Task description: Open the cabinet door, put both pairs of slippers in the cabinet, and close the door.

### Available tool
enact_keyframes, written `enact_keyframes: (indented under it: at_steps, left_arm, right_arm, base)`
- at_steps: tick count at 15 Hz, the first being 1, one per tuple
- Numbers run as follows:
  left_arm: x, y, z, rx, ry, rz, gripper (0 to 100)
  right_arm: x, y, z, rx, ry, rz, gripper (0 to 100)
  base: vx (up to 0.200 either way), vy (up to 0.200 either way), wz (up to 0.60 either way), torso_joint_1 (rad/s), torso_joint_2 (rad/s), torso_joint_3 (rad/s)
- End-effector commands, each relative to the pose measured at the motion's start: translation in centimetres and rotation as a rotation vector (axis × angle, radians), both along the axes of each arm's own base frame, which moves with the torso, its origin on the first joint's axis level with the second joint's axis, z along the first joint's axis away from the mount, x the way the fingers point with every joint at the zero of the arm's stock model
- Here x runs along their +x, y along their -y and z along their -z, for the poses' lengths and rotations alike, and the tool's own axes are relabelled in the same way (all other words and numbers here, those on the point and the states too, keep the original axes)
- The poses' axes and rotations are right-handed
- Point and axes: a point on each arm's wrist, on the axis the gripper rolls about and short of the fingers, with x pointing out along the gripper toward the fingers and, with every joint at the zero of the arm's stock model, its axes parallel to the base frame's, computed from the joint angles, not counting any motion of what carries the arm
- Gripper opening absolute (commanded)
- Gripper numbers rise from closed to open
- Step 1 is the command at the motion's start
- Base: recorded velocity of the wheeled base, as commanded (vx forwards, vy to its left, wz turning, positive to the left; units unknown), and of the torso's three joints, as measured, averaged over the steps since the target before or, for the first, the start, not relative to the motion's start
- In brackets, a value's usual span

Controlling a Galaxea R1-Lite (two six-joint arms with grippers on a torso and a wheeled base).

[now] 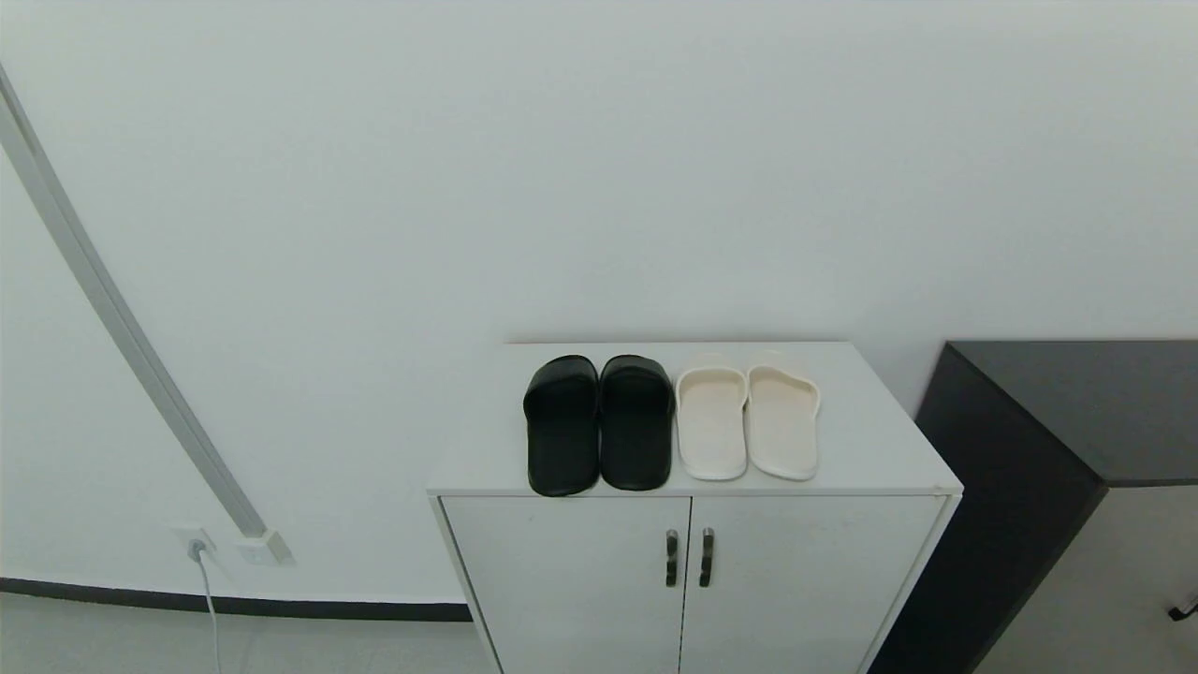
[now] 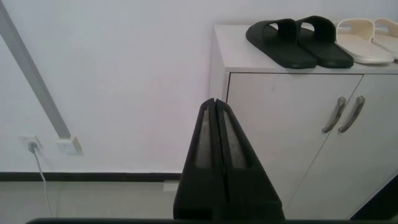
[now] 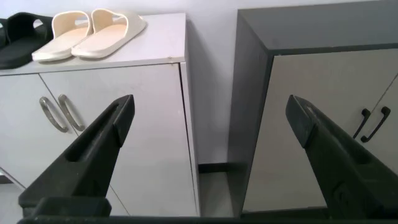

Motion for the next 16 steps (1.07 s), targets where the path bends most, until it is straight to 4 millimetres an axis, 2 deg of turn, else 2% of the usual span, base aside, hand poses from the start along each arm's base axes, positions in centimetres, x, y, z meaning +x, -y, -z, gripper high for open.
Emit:
enact_keyframes:
  at_steps: [1,4,5,6,7,8,9,10,13,16]
  left_arm:
    - [0.0,0.0,0.0,0.0,-0.001,-0.001,0]
    - [0.0,0.0,0.0,0.0,-0.001,-0.001,0]
    - [0.0,0.0,0.0,0.001,-0.001,0.001,0]
    - [0.0,0.0,0.0,0.011,-0.001,0.002,0]
    - [0.0,0.0,0.0,0.011,-0.001,0.002,0]
    - [0.0,0.0,0.0,0.011,-0.001,0.002,0]
    - [0.0,0.0,0.0,0.011,-0.001,0.002,0]
    - [0.0,0.0,0.0,0.011,-0.001,0.002,0]
    - [0.0,0.0,0.0,0.011,-0.001,0.002,0]
    - [0.0,0.0,0.0,0.012,-0.001,0.002,0]
  right_arm:
    - [0.0,0.0,0.0,-0.002,-0.003,0.001,100]
    - [0.0,0.0,0.0,0.0,-0.001,-0.001,100]
    - [-0.3,0.0,-1.7,0.021,0.046,-0.003,100]
    - [-1.0,0.0,-7.8,0.146,0.121,-0.03,100]
    - [-0.1,0.0,-8.3,0.145,0.002,-0.056,100]
    - [1.1,-0.2,-8.0,0.037,-0.098,-0.105,100]
    - [2.4,-0.3,-7.6,0.027,-0.184,-0.141,100]
    - [4.6,-0.5,-7.8,0.044,-0.28,-0.203,100]
    - [9.9,-1.5,-9.0,0.056,-0.328,-0.328,100]
    - [14.7,-4.4,-11.1,0.107,-0.364,-0.414,100]
  base:
    - [0.0,0.0,0.0,0.0,0.0,0.0]
    - [0.0,0.0,0.0,0.0,0.0,0.0]
    - [0.0,0.0,0.0,0.0,0.0,0.0]
    - [0.0,0.0,0.0,0.0,0.0,0.0]
    - [0.0,0.0,0.0,0.0,0.0,0.0]
    - [0.0,0.0,0.0,0.0,0.0,0.0]
    - [0.0,0.0,0.0,0.0,0.0,0.0]
    - [0.0,0.0,0.0,0.0,0.0,0.0]
    - [0.0,0.0,0.0,0.0,0.0,0.0]
    - [0.0,0.0,0.0,0.0,0.0,0.0]
